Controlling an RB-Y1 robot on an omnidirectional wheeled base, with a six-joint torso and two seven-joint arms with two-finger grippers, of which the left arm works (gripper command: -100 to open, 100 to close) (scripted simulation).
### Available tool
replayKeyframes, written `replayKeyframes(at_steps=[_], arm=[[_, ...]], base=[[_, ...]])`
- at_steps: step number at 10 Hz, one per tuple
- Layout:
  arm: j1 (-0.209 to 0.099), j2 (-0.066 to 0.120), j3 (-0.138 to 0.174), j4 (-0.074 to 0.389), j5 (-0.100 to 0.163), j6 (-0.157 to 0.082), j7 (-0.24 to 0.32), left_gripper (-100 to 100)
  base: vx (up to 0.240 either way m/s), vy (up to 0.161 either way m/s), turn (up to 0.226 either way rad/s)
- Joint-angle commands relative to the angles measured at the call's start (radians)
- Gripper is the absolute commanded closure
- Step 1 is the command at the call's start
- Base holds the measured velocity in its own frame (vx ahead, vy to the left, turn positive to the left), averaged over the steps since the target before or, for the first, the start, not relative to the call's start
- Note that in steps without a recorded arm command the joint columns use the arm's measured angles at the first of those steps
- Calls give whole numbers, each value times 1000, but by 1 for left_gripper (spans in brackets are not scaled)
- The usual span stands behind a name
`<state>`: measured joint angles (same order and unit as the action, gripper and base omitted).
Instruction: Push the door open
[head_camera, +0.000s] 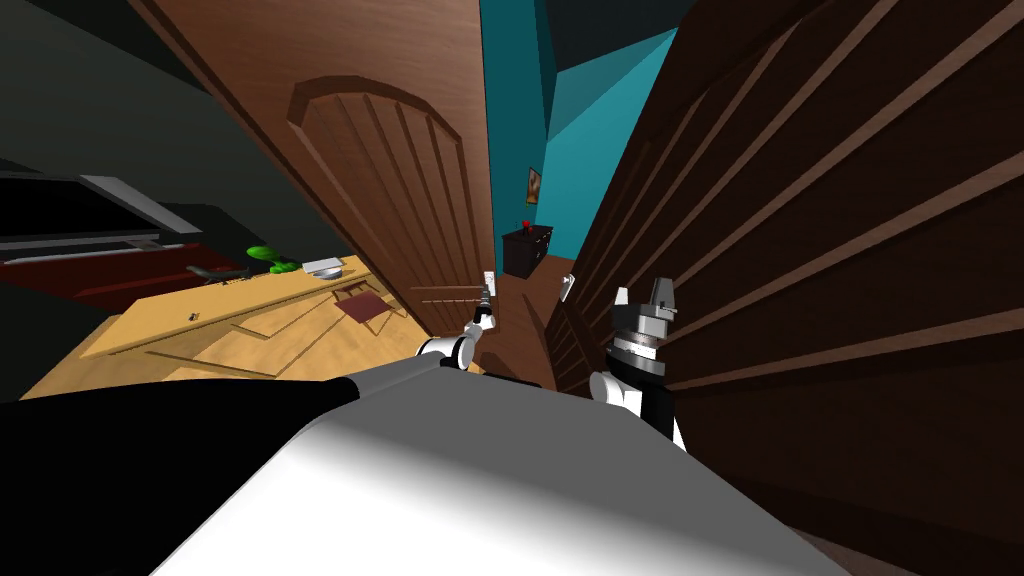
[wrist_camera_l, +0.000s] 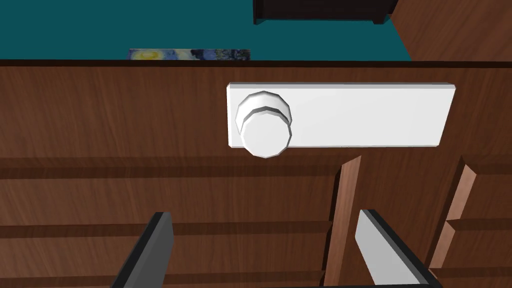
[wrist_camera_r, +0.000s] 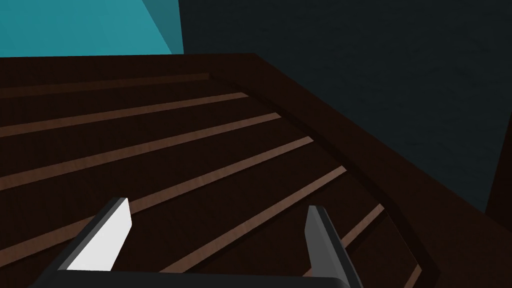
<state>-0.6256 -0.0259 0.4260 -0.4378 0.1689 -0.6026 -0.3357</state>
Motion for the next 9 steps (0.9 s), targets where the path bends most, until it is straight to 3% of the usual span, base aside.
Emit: replayKeyframes(at_steps=[1, 2, 3, 5, 7, 8, 9], arm=[[1, 33, 1, 0, 0, -1, 1, -100], [1, 33, 1, 0, 0, -1, 1, -100], [2, 49, 2, 0, 1, -3, 2, -100], [4, 58, 3, 0, 1, -5, 3, -100], [5, 51, 4, 0, 2, -7, 5, -100], [6, 37, 5, 0, 2, -8, 6, -100], [10, 45, 3, -9, 1, -3, 7, -100]], base=[[96, 30, -22], [124, 48, -6], [161, 48, -24], [202, 53, -26], [213, 44, -26], [212, 40, -22], [95, 25, -7]])
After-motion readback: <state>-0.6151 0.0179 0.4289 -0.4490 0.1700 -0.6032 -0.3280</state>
